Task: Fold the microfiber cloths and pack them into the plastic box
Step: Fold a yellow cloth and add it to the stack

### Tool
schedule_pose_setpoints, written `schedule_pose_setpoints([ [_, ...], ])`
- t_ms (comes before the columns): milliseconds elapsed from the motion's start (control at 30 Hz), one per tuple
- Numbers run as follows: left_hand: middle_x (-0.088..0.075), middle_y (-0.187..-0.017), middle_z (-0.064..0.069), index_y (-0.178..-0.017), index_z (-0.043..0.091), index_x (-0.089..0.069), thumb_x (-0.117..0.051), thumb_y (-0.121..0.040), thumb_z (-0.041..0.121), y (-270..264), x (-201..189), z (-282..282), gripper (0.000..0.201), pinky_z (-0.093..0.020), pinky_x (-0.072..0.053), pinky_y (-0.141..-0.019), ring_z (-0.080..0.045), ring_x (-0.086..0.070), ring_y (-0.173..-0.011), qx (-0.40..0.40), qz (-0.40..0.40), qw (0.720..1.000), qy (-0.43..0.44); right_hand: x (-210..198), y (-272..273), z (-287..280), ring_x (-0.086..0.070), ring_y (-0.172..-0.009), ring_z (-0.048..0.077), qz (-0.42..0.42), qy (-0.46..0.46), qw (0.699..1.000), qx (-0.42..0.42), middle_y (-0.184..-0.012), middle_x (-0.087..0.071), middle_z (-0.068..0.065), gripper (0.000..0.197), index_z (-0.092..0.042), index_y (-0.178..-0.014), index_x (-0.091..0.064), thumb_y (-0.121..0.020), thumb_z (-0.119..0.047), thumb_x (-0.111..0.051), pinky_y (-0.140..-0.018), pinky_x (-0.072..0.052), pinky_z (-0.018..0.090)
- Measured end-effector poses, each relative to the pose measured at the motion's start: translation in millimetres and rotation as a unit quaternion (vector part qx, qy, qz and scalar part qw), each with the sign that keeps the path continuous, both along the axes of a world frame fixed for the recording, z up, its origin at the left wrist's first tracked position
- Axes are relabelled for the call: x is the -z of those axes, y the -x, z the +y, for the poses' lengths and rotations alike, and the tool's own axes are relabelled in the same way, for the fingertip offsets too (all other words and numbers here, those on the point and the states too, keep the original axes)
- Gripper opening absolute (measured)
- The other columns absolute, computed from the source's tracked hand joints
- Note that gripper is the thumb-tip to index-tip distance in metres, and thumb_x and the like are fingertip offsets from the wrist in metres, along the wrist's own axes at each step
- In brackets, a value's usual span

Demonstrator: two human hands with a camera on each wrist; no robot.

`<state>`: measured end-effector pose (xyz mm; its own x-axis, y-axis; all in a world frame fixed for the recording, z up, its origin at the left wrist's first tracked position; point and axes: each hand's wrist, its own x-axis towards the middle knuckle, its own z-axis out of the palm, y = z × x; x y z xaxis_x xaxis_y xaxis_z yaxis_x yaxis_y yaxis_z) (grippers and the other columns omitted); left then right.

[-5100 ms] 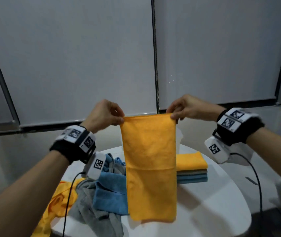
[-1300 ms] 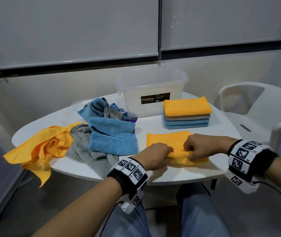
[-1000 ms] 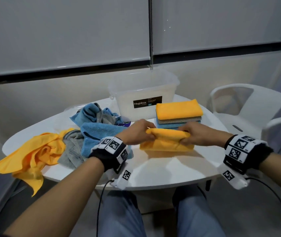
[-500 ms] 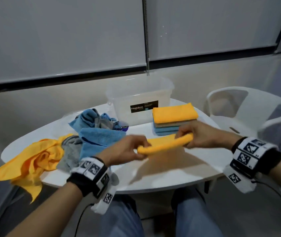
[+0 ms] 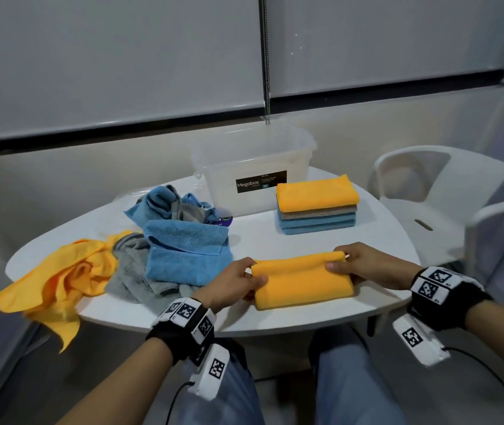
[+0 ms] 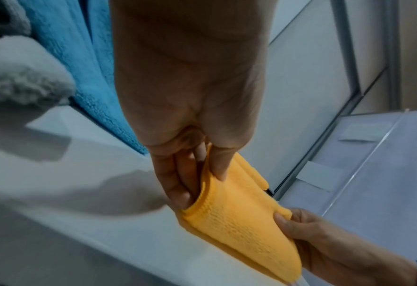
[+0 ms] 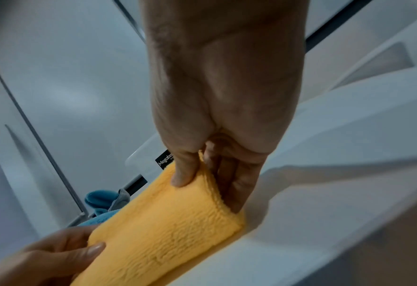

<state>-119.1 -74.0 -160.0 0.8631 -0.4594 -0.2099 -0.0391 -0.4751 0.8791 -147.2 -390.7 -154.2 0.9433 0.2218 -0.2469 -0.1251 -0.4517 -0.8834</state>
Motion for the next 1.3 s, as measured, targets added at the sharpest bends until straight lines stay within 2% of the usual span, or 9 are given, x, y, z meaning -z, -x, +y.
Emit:
schedule_pose_setpoints([
  [167,-0.068,-0.100,-0.017,-0.119,0.006,-0.054,-0.063,-0.098,0.031,-10.0,8.1,-10.7,0.034,-0.050,-0.061,-0.078,-0.032,-0.070,-0.090,-0.069,-0.022,0.996,-0.046,2.7,-7.7,8.8,-0.056,-0.071,0.018,-0.012,0.037,0.998,0.049,-0.076,-0.056,0.005,0.025,-0.010,-0.082,-0.054,-0.098,-0.028,-0.062,-0.066,-0.045,0.033],
  [300,-0.064,-0.102,-0.012,-0.118,0.007,-0.055,-0.061,-0.098,0.032,-14.1,10.1,-18.6,0.033,-0.041,-0.060,-0.075,-0.027,-0.066,-0.089,-0.097,-0.074,0.988,-0.099,7.5,-13.5,11.1,-0.055,-0.075,0.021,-0.017,0.078,0.994,0.073,-0.080,-0.055,0.007,0.026,-0.011,-0.083,-0.052,-0.099,-0.029,-0.060,-0.066,-0.043,0.034],
  [400,-0.063,-0.114,-0.015,-0.119,0.005,-0.058,-0.058,-0.099,0.032,-17.3,14.2,-23.8,0.034,-0.032,-0.048,-0.075,-0.024,-0.059,-0.093,-0.109,-0.122,0.976,-0.141,11.3,-15.2,14.2,-0.056,-0.077,0.023,-0.017,0.093,0.991,0.092,-0.082,-0.055,0.007,0.025,-0.012,-0.083,-0.052,-0.100,-0.029,-0.058,-0.065,-0.043,0.034],
  [567,-0.064,-0.113,-0.018,-0.113,0.004,-0.058,-0.054,-0.101,0.029,-22.2,18.7,-31.0,0.028,-0.040,-0.050,-0.085,-0.032,-0.060,-0.102,-0.125,-0.144,0.969,-0.158,9.7,-19.9,22.1,-0.056,-0.078,0.025,-0.021,0.140,0.983,0.117,-0.082,-0.055,0.008,0.028,-0.010,-0.081,-0.050,-0.100,-0.029,-0.057,-0.063,-0.043,0.033],
  [767,-0.061,-0.116,-0.019,-0.111,0.005,-0.058,-0.049,-0.101,0.029,-25.3,24.2,-38.4,0.027,-0.040,-0.046,-0.084,-0.035,-0.058,-0.104,-0.152,-0.135,0.959,-0.197,11.8,-23.3,33.3,-0.051,-0.076,0.021,-0.032,0.211,0.966,0.144,-0.080,-0.050,0.005,0.029,-0.010,-0.078,-0.046,-0.099,-0.027,-0.057,-0.058,-0.032,0.029],
  [967,-0.063,-0.121,-0.017,-0.115,0.008,-0.064,-0.053,-0.100,0.022,-31.9,18.2,-51.5,0.024,-0.031,-0.041,-0.079,-0.034,-0.061,-0.110,-0.184,-0.119,0.942,-0.254,16.1,-25.1,38.6,-0.054,-0.077,0.023,-0.038,0.269,0.946,0.174,-0.086,-0.054,0.009,0.027,-0.011,-0.081,-0.047,-0.094,-0.030,-0.061,-0.056,-0.035,0.031],
  [1067,-0.064,-0.119,-0.018,-0.116,0.007,-0.064,-0.055,-0.098,0.024,-32.6,16.7,-50.3,0.026,-0.034,-0.045,-0.082,-0.035,-0.062,-0.108,-0.178,-0.124,0.940,-0.262,17.7,-22.1,42.6,-0.051,-0.076,0.022,-0.049,0.296,0.936,0.186,-0.092,-0.053,0.010,0.025,-0.011,-0.086,-0.045,-0.093,-0.029,-0.061,-0.053,-0.031,0.030],
  [1200,-0.063,-0.116,-0.019,-0.114,0.004,-0.057,-0.052,-0.098,0.023,-32.5,18.2,-48.5,0.026,-0.039,-0.047,-0.080,-0.036,-0.061,-0.104,-0.159,-0.151,0.935,-0.279,10.8,-21.9,46.3,-0.054,-0.102,0.033,-0.024,0.294,0.937,0.185,-0.106,-0.046,0.011,0.036,-0.004,-0.112,-0.042,-0.094,-0.028,-0.063,-0.068,-0.038,0.034],
  [1300,-0.063,-0.116,-0.016,-0.115,0.008,-0.055,-0.050,-0.098,0.024,-31.3,16.5,-48.6,0.024,-0.037,-0.046,-0.077,-0.035,-0.061,-0.103,-0.146,-0.169,0.923,-0.314,6.5,-23.8,42.9,-0.055,-0.108,0.032,0.012,0.300,0.938,0.171,-0.114,-0.050,0.012,0.037,-0.006,-0.112,-0.045,-0.094,-0.033,-0.064,-0.075,-0.042,0.034],
])
